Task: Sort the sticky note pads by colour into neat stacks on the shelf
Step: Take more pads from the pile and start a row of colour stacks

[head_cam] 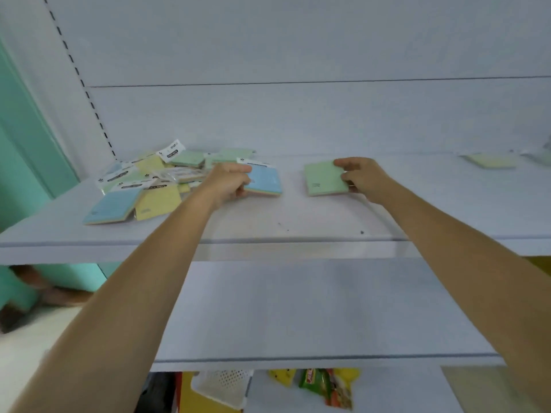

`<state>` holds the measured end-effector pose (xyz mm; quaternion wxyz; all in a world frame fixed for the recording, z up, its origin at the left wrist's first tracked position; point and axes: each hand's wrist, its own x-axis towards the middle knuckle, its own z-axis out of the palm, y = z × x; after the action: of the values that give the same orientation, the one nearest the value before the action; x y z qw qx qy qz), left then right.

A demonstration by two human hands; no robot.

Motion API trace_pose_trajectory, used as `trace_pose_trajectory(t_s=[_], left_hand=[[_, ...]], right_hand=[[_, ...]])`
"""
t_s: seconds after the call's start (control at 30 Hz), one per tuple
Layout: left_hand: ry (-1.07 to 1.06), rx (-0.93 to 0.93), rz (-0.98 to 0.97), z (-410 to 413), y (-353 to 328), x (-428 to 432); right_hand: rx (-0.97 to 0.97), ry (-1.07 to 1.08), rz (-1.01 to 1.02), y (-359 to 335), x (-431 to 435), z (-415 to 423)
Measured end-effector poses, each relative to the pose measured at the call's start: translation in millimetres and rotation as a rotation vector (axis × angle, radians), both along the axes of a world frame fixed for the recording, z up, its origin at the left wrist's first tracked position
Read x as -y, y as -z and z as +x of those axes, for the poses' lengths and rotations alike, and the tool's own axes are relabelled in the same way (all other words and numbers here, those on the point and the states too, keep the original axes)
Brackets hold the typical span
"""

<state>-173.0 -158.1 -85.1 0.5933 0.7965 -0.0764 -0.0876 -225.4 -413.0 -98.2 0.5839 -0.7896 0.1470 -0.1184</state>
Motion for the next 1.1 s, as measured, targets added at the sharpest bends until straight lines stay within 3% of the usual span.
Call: trace_pose_trajectory(t_s=[0.43, 0.67, 0.97, 1.1], left_hand=[[0.120, 0.037, -0.208, -42, 9, 241], [0.124, 0.026, -0.210, -60, 11, 344], [0.106, 0.067, -0.073, -29, 8, 405], [0.046, 0.077, 0.081, -12, 14, 424]], right_hand=[[0.036, 0.119, -0.041, -8, 243, -109], [0.036, 0.181, -0.046, -7, 362, -140], [0.080, 0.368, -0.022, -16, 449, -145], [0.094, 0.409, -0.015, -16, 474, -135]])
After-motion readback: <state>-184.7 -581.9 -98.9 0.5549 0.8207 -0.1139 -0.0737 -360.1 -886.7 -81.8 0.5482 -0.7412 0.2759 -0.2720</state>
